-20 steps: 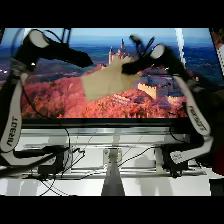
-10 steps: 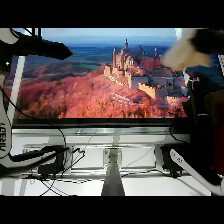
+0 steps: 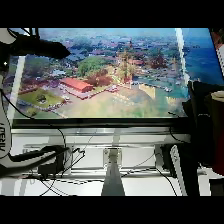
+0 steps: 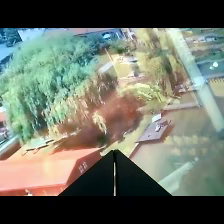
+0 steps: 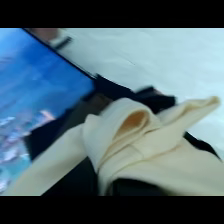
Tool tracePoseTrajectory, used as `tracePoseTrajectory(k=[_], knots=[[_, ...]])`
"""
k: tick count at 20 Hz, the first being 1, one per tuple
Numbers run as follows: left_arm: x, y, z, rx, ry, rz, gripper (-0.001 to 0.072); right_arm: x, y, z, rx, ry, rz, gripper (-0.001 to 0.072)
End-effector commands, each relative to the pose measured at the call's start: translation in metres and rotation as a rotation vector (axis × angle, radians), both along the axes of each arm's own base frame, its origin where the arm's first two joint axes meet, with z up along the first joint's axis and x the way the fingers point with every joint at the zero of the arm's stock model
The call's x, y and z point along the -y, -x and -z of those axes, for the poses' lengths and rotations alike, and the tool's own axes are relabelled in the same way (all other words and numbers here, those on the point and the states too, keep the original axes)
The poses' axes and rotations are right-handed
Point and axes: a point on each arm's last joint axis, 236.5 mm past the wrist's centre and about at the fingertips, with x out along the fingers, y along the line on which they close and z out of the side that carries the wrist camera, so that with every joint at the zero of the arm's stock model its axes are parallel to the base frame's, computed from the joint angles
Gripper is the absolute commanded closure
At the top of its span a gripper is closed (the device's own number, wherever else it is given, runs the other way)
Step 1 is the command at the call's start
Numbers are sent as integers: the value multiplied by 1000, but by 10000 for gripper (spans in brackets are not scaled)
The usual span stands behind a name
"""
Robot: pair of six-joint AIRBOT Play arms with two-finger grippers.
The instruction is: Fold the clothes and pants, and hang the long-sleeved shirts on hangers.
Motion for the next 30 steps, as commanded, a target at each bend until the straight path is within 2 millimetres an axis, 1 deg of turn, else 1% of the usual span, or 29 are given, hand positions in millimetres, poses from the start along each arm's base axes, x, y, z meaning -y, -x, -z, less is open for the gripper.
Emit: tracePoseTrajectory(k=[1,2,3,4,7,8,9,11,12,13,14,15,17,18,19,21,22,24,27,28,30], knots=[[-1,0,0,1,0,-1,697,10,51,10,-54,-32,207,519],[-1,0,0,1,0,-1,697,12,53,9,-49,-25,217,271],[-1,0,0,1,0,-1,697,14,53,6,-43,-15,221,79],[-1,0,0,1,0,-1,697,15,51,4,-37,-7,218,62],[-1,0,0,1,0,-1,697,18,42,-3,-11,21,196,65],[-1,0,0,1,0,-1,697,19,37,-2,-9,16,183,70],[-1,0,0,1,0,-1,696,19,31,0,-15,6,165,153],[-1,0,0,1,0,-1,696,16,12,9,-23,-36,107,469],[-1,0,0,1,0,-1,697,8,-6,16,-13,-80,43,637],[-1,0,0,1,0,-1,696,-3,-27,23,-14,-122,-51,697],[-1,0,0,1,0,-1,697,-19,-50,30,-34,-155,-181,698],[-1,0,0,1,0,-1,697,-33,-66,36,-54,-185,-290,698],[-1,0,0,1,0,-1,697,-57,-90,43,-44,-255,-422,698],[-1,0,0,1,0,-1,697,-71,-101,42,-19,-286,-493,698],[-1,0,0,1,0,-1,696,-91,-114,39,2,-303,-606,698],[-1,0,0,1,0,-1,696,-135,-132,26,57,-321,-825,699],[-1,0,0,1,0,-1,697,-154,-137,21,70,-317,-921,698],[-1,0,0,1,0,-1,696,-182,-142,19,65,-320,-1033,699],[-1,0,0,1,0,-1,697,-220,-144,27,1,-310,-1203,699],[-1,0,0,1,0,-1,696,-229,-145,32,-36,-290,-1249,699],[-1,0,0,1,0,-1,697,-233,-149,46,-118,-250,-1278,698]])
